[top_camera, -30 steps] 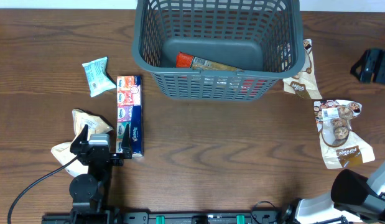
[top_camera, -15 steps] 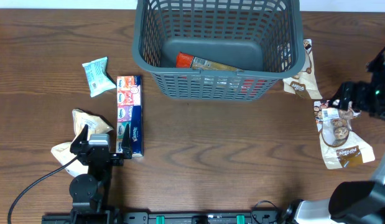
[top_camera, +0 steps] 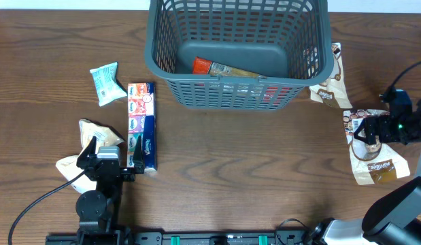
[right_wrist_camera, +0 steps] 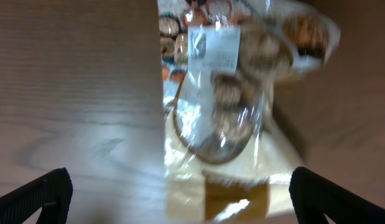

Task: Pack container
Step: 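Lower the right gripper onto the dried-mushroom bag and grasp it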

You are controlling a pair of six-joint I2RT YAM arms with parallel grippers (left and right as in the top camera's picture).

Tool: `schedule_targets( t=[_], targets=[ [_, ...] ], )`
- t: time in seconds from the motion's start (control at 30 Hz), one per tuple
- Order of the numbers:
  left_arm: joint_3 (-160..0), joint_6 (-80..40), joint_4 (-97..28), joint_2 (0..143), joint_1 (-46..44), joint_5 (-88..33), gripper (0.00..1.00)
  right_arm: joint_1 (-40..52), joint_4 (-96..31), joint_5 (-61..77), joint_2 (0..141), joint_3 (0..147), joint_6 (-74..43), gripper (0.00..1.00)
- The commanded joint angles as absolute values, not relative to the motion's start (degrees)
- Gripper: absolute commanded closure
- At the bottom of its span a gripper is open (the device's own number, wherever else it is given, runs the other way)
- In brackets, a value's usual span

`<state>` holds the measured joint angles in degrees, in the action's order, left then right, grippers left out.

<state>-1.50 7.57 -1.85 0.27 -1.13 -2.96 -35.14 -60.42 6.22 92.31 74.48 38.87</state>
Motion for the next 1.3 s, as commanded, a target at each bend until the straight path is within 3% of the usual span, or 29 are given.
schedule_targets(
  t=[0.0,0.4,1.27],
  targets=[
    [-0.2,8.3,-1.9,0.3,-1.1,-2.3,0.01,-35.6,-57.8,5.7,92.1,73.3,47.4,0.04],
    [-0.2,8.3,-1.9,0.3,-1.1,-2.3,0.01,-41.6,-51.5,4.3,99.0,72.2,46.0,0.07],
    [-0.2,8.3,-0.8,0.3,-1.1,-2.3,0.01,-41.5,-45.4,6.9,111.5,71.9,40.0,0.14]
  ],
)
